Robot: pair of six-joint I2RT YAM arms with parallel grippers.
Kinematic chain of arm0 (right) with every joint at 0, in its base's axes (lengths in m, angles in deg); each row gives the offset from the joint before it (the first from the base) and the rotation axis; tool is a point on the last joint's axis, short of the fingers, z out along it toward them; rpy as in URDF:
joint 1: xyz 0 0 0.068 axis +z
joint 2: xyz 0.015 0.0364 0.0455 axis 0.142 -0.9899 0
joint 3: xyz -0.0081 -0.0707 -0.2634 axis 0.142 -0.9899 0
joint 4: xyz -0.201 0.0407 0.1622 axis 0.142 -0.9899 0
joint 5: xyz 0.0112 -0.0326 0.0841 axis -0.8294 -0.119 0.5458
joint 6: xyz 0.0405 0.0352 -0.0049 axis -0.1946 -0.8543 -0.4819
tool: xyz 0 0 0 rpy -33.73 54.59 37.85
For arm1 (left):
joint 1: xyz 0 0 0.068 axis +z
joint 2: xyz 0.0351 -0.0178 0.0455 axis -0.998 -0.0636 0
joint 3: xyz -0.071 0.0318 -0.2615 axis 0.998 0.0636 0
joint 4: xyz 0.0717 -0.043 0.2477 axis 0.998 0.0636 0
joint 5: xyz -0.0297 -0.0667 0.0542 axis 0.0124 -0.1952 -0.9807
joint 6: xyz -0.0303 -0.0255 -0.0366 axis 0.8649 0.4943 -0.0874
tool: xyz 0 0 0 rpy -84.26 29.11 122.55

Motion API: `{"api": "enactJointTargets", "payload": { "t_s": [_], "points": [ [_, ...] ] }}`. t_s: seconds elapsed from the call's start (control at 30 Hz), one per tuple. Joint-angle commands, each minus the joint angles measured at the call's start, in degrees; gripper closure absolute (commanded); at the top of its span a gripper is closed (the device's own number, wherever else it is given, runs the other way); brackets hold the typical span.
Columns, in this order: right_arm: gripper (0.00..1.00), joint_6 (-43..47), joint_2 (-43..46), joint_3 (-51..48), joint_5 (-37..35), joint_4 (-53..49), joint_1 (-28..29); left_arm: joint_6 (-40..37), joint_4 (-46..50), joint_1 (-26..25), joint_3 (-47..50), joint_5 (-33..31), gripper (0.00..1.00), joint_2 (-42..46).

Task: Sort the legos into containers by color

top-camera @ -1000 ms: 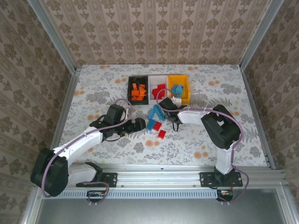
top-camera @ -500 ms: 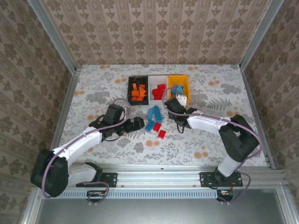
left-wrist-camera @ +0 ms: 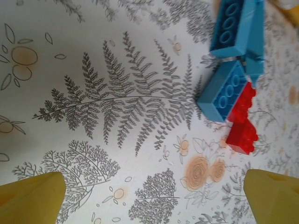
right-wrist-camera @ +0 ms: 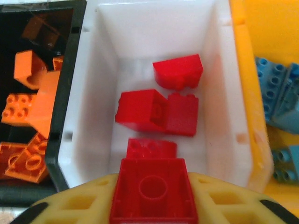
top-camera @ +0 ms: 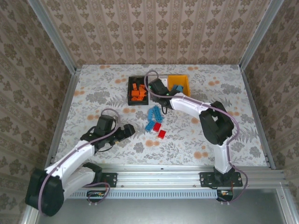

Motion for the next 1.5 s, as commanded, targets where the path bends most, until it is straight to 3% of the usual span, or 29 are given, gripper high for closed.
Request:
{"api": "enactJointTargets", "payload": {
  "t_s": [0.0, 0.1, 0.23, 0.43, 0.57, 0.8, 1.07, 1.27, 1.47],
  "points": [
    [0.52, 2.4, -4.6, 7.5, 0.4, -6.3, -1.4, 0.5, 3.3, 0.1, 0.8, -1.7, 0.0, 4.9],
    [0.42, 3.9, -4.9, 10.3, 0.8, -6.8, -1.3, 0.0, 3.8, 0.1, 0.4, -1.3, 0.0, 6.6],
    [0.42, 4.5, 0.9, 6.6, -0.1, -5.4, -0.4, -1.0, 3.6, 0.1, -0.9, 0.1, 0.0, 4.6],
    [0.41, 3.0, 16.9, -15.2, 1.0, -1.0, 4.3, -0.1, -0.7, -0.8, -0.1, 1.2, 0.0, 0.0],
    [0.38, 4.2, 23.1, -28.4, 8.5, -2.0, 9.3, 0.2, -4.4, -2.5, 0.5, 1.2, 0.0, -2.8],
    [0.24, -4.0, 23.9, -36.8, 11.2, -5.1, 17.1, 0.9, -9.5, -5.8, -1.4, 1.0, 0.0, -9.8],
    [0.21, -14.0, 18.5, -36.3, 7.5, -0.7, 18.2, 0.8, -9.8, -7.9, -4.1, 0.7, 0.0, -13.7],
    [0.29, -18.0, 14.8, -33.5, -2.7, -5.7, 18.2, 0.6, -8.8, -7.9, -3.0, -0.5, 0.0, -12.2],
    [0.49, -18.8, 18.8, -37.4, -4.8, -6.0, 18.2, 0.4, -9.3, -8.0, -2.6, -0.7, 0.0, -12.4]
  ]
}}
